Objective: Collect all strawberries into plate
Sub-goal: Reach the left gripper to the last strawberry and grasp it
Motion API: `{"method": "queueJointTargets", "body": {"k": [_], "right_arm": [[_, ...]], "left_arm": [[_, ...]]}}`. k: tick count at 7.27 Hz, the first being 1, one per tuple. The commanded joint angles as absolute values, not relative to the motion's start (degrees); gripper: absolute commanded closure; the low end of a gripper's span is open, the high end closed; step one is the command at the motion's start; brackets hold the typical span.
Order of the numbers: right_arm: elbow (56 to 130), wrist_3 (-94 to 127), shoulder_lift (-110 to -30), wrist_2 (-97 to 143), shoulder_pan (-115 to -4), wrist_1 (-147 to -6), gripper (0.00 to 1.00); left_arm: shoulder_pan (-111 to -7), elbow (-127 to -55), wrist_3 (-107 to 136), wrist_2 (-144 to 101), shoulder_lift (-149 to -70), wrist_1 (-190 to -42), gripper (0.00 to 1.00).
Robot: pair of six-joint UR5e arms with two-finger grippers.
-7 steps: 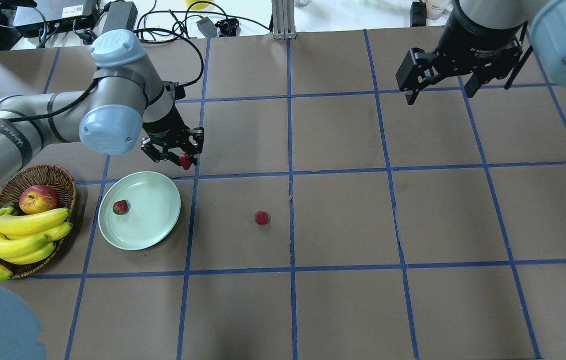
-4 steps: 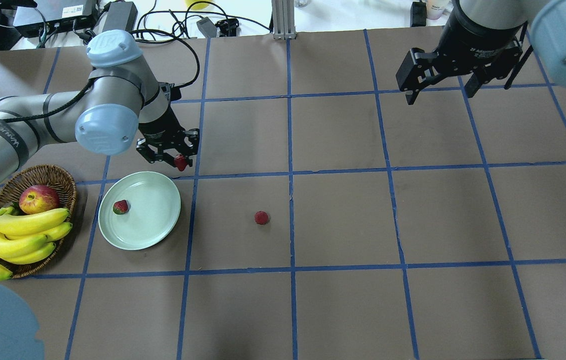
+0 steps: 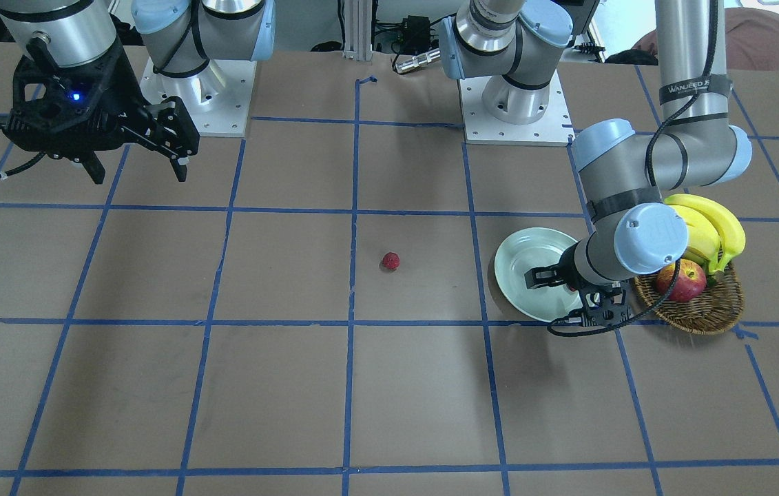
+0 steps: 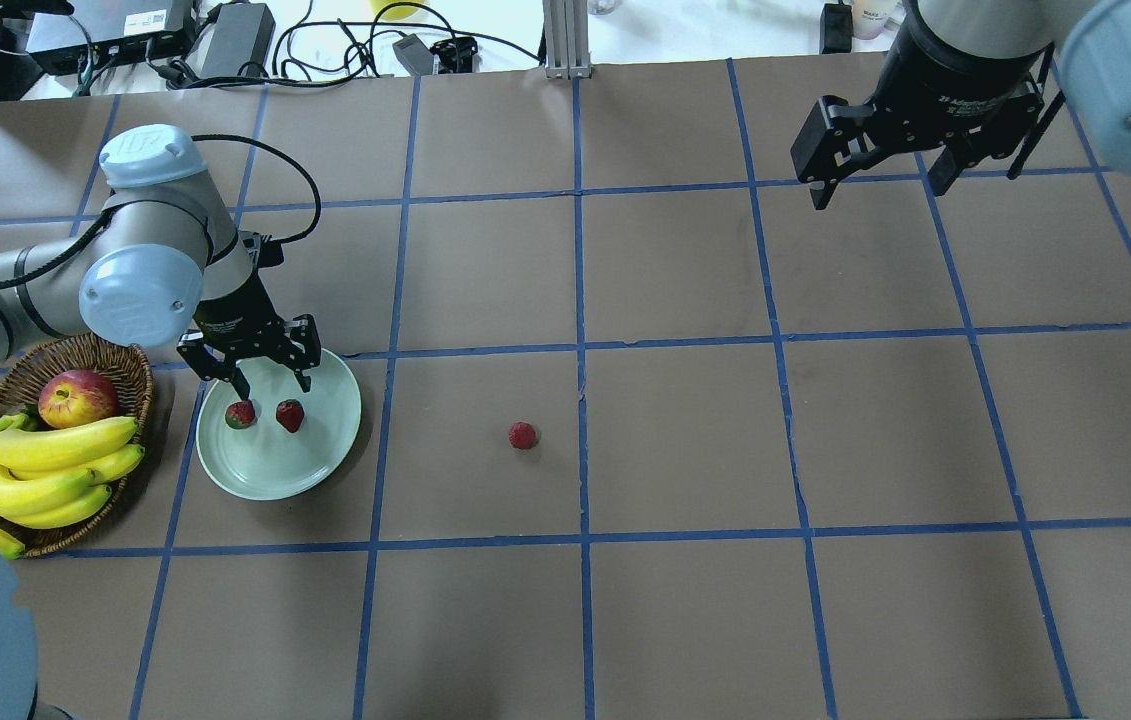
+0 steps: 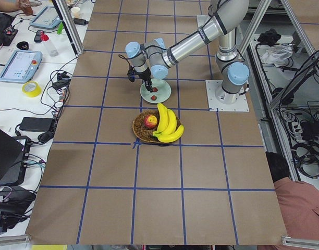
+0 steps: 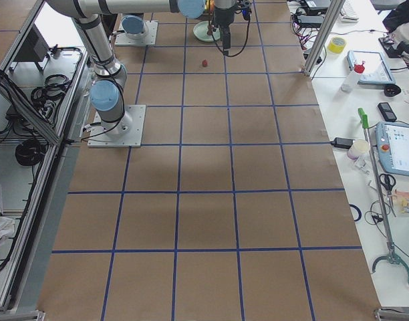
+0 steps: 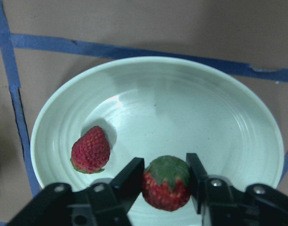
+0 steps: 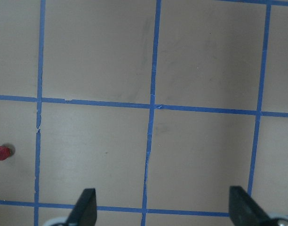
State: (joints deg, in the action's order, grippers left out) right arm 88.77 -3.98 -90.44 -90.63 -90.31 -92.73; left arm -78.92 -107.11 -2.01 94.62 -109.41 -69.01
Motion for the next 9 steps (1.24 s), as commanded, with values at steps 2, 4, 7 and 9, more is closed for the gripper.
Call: {"method": "queueJointTargets", "body": {"k": [2, 4, 7, 9], "right_arm": [[88.8, -3.9, -90.4, -90.6, -90.4, -92.7, 0.0], [88.8, -3.7, -90.4, -90.6, -90.4, -92.7, 0.0], [88.8, -3.7, -90.4, -90.5, -90.4, -92.7, 0.0], [88.8, -3.7, -90.4, -90.5, -90.4, -92.7, 0.0]], "left_arm": [[-84.0, -107.1, 1.8, 89.9, -105.9, -69.4, 0.0], [-92.4, -106.9, 14.4, 85.9, -104.8, -68.7, 0.0], [-103.3, -107.4, 29.8, 80.1, -106.7, -63.0, 0.0], [-105.4, -108.1, 30.0, 80.0, -108.2, -63.0, 0.0]]}}
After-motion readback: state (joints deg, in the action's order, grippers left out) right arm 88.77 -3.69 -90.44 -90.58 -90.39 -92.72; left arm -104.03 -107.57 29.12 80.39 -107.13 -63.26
